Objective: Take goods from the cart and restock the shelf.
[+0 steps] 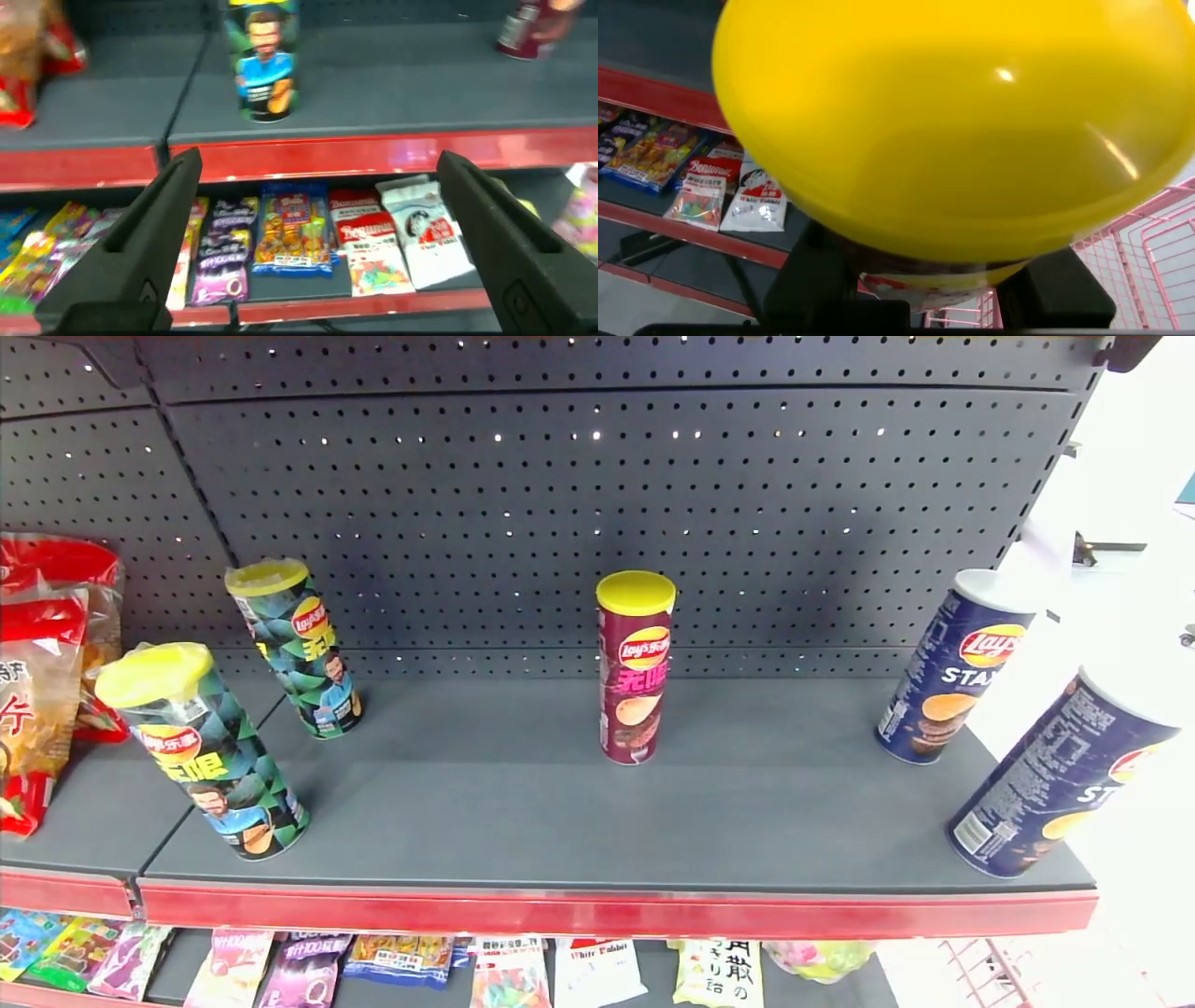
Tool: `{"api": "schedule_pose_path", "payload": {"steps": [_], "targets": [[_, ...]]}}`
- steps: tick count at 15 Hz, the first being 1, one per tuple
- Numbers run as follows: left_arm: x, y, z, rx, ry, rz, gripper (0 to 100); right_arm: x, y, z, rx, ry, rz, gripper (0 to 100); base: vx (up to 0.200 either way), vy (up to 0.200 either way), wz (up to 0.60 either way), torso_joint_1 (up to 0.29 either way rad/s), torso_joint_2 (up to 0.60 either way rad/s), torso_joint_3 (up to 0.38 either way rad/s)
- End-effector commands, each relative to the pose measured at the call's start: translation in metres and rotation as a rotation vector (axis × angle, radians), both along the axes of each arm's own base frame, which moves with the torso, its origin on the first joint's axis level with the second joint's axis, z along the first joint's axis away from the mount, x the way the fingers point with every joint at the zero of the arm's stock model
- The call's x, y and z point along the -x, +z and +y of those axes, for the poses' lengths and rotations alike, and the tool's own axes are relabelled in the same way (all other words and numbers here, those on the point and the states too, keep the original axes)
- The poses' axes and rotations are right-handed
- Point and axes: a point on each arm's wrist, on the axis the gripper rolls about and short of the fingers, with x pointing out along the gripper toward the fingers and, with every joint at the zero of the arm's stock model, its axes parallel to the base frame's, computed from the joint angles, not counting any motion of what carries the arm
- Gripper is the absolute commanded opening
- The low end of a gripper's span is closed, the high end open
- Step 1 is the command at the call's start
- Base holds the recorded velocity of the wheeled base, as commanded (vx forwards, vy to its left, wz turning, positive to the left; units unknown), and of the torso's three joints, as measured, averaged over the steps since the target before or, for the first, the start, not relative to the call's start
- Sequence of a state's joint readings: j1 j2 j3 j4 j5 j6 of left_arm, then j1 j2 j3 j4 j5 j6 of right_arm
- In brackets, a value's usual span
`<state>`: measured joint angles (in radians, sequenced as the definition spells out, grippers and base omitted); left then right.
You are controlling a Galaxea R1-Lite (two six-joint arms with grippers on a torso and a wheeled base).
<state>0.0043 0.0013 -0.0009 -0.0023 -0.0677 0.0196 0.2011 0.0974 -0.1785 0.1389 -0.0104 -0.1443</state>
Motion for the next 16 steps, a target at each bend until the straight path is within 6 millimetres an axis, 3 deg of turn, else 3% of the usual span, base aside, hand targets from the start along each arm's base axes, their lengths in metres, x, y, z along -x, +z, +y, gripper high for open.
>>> {"api": "schedule_pose_path", "payload": {"steps": [1, 4, 5, 6, 7, 8, 10, 12, 13, 16], "targets": [[0.0, 0.0, -0.001, -0.016, -0.032, -0.001, 100, 0.0, 0.001, 0.0, -0.001, 0.007, -0.001, 0, 0.0, 0.0, 0.0, 0.0, 0.0, 0.0], [0.0, 0.0, -0.001, -0.014, -0.033, -0.002, 100, -0.001, -0.003, 0.001, 0.001, 0.039, 0.017, 0, 0.0, 0.0, 0.0, 0.0, 0.0, 0.0], [0.0, 0.035, -0.001, 0.034, -0.055, -0.021, 100, -0.001, -0.005, 0.001, 0.002, 0.039, 0.027, 0, 0.0, 0.0, 0.0, 0.0, 0.0, 0.0], [-0.026, 0.11, -0.001, 0.166, -0.058, 0.037, 100, -0.002, -0.009, 0.001, 0.004, 0.033, 0.04, 0, 0.0, 0.0, 0.0, 0.0, 0.0, 0.0], [-0.047, 0.158, -0.002, 0.215, -0.096, 0.024, 100, -0.003, -0.011, 0.001, 0.007, 0.032, 0.048, 0, 0.0, 0.0, 0.0, 0.0, 0.0, 0.0], [-0.064, 0.17, -0.007, 0.173, -0.238, 0.058, 100, -0.004, -0.014, 0.002, 0.01, 0.035, 0.055, 0, 0.0, 0.0, 0.0, 0.0, 0.0, 0.0], [-0.084, 0.167, -0.026, 0.039, -0.679, 0.106, 100, -0.005, -0.02, 0.002, 0.019, 0.035, 0.07, 0, 0.0, 0.0, 0.0, 0.0, 0.0, 0.0], [-0.118, 0.163, -0.036, 0.01, -0.713, 0.197, 100, -0.005, -0.02, 0.002, 0.022, 0.037, 0.073, 0, 0.0, 0.0, 0.0, 0.0, 0.0, 0.0], [-0.153, 0.153, -0.046, -0.053, -0.728, 0.248, 100, -0.005, -0.02, 0.002, 0.022, 0.037, 0.071, 0, 0.0, 0.0, 0.0, 0.0, 0.0, 0.0], [-0.194, 0.14, -0.071, -0.066, -0.926, 0.291, 100, -0.006, -0.021, 0.002, 0.022, 0.036, 0.074, 0, 0.0, 0.0, 0.0, 0.0, 0.0, 0.0]]}}
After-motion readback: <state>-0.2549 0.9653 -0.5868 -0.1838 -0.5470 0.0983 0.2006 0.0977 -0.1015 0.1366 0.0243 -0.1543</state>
